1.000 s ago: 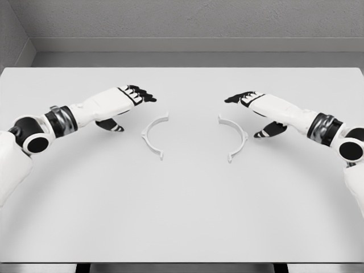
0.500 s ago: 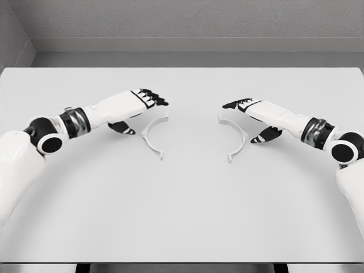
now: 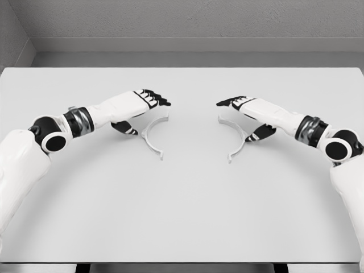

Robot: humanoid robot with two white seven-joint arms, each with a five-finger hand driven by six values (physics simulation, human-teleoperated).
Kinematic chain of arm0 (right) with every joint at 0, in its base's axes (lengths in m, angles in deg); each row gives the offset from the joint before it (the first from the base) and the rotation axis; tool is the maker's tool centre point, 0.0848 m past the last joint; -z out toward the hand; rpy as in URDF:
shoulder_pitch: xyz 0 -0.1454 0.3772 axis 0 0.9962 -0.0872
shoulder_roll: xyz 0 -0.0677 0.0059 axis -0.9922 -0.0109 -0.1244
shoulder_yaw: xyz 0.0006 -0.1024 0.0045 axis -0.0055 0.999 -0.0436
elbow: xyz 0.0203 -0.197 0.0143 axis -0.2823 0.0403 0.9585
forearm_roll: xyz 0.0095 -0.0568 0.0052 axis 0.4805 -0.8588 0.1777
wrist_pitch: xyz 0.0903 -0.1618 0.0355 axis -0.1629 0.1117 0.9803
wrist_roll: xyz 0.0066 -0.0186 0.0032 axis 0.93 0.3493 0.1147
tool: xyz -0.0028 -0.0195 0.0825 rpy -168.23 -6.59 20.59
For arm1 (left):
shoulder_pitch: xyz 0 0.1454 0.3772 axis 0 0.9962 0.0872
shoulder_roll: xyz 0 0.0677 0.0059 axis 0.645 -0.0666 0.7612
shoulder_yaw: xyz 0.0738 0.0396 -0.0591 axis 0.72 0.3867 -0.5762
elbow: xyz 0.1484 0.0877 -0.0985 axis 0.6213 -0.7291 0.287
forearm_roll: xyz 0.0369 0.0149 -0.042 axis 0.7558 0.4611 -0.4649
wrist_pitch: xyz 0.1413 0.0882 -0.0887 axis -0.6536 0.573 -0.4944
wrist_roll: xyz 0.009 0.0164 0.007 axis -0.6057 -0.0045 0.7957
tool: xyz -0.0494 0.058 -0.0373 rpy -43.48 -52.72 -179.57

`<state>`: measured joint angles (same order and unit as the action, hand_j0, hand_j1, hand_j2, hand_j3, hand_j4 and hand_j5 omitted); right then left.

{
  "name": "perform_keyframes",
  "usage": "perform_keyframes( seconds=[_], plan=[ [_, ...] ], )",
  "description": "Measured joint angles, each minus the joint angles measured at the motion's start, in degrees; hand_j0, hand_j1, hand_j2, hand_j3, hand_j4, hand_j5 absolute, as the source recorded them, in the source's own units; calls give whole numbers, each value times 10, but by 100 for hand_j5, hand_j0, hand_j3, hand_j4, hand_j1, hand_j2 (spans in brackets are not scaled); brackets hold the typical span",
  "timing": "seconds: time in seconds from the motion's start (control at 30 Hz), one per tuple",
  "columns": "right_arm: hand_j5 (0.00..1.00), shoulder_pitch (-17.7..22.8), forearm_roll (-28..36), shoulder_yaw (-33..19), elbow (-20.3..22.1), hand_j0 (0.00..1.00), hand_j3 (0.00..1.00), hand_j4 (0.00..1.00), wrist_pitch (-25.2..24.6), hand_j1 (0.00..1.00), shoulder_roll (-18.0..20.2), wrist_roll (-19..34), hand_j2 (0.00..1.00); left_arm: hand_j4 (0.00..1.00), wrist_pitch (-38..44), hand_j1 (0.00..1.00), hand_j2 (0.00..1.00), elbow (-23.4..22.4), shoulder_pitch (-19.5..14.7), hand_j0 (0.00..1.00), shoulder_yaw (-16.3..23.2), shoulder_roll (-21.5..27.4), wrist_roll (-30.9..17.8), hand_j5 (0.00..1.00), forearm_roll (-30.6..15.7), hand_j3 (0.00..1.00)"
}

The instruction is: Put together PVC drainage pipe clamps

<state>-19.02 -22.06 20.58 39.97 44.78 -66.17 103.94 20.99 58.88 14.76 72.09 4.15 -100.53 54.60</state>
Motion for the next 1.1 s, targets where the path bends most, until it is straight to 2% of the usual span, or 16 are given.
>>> perform_keyframes(
  seconds=[0.37, 0.67, 1.1],
  plan=[
    [100, -1, 1, 10, 4, 100, 100, 100, 0, 100, 0, 0, 100, 100, 0, 100, 100, -22, -6, 100, 2, -17, 0, 100, 0, 100],
    [100, 14, 7, 15, 38, 100, 100, 100, 0, 100, 0, 0, 100, 100, 0, 100, 100, -23, -6, 100, 7, -30, -7, 100, 0, 100],
    [100, 18, 8, 31, 44, 100, 100, 100, 0, 100, -13, 0, 100, 100, 0, 100, 100, -25, -14, 100, 8, -46, -18, 100, 0, 100]
  ],
)
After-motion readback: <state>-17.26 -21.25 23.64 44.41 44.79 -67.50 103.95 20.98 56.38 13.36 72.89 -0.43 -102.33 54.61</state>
